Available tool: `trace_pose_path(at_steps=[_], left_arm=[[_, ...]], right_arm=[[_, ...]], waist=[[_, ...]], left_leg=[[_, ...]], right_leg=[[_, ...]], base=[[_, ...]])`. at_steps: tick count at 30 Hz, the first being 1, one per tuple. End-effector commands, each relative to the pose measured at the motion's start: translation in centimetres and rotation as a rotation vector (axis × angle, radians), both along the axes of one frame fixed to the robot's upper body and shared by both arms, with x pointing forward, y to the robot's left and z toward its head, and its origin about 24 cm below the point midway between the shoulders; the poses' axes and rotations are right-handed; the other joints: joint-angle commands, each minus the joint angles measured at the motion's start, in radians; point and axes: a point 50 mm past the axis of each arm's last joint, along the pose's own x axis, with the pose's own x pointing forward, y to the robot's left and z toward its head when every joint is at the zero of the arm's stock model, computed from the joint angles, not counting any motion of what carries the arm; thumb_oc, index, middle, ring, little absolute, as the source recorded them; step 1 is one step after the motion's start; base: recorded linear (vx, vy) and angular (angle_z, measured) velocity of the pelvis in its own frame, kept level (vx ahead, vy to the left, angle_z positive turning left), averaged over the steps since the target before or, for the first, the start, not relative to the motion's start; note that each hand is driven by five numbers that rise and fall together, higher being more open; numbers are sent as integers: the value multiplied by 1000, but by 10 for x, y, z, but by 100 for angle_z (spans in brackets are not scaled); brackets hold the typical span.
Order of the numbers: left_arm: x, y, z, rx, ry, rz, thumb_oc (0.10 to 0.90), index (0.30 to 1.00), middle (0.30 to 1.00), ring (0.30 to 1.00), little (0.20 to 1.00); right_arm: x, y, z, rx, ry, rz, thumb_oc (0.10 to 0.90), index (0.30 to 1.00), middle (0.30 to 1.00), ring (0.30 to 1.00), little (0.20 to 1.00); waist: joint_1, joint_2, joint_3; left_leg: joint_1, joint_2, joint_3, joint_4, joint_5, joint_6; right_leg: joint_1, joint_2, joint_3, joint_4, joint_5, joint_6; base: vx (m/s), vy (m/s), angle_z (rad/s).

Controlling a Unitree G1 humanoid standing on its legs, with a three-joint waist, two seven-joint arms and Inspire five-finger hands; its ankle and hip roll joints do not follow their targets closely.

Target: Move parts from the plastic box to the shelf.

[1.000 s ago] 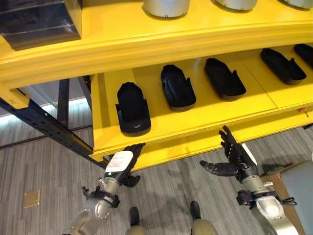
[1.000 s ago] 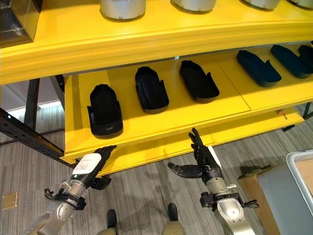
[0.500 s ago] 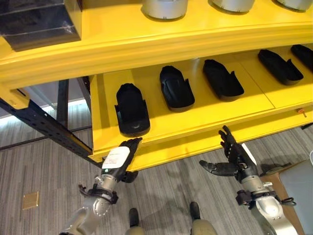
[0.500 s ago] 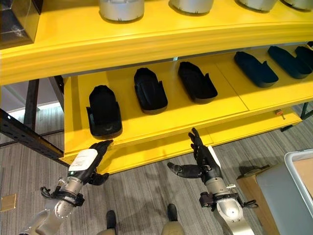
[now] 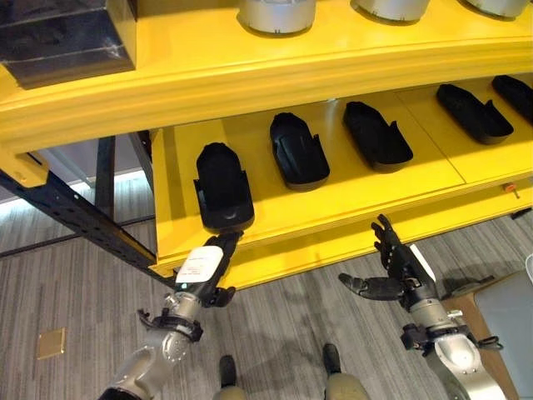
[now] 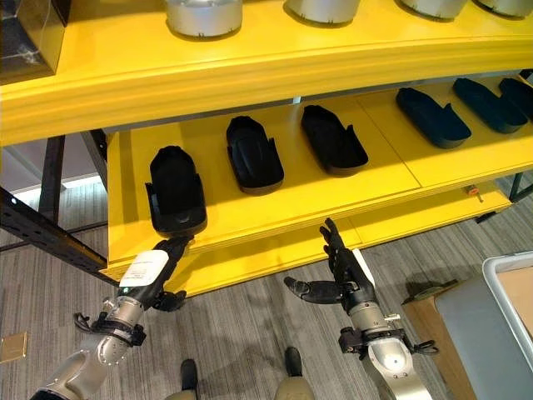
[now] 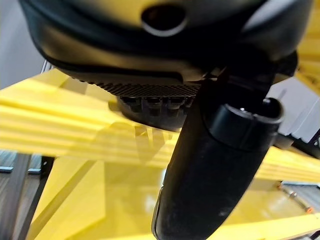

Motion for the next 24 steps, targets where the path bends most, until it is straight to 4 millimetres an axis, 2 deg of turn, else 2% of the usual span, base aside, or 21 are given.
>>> trace_pose_path(at_steps=[1,10,24], left_arm=[[31,-3,38,-11,-215,-6,900,1000,1000,1000,1000],[37,-7,32,-2,-201,-2,900,1000,1000,1000,1000],[51,-10,45,-2,-270,19,900,1000,1000,1000,1000]], right_arm=[[14,7,51,31,-283,39,900,1000,1000,1000,1000],[14,7,49,34,-279,37,900,1000,1000,1000,1000],[15,9,51,36,-287,37,900,1000,1000,1000,1000]], waist=[[-9,-30,-27],[-12,-33,-25],[-18,-35,-22]], left_leg=[[58,44,34,-7,-32,0],[56,42,34,-7,-32,1],[52,43,34,-7,-30,0]], right_leg=[[17,28,-16,36,-56,-41],[15,29,-15,37,-57,-41],[8,29,-14,44,-59,-40]], base=[[0,0,0],[0,0,0],[0,0,0]])
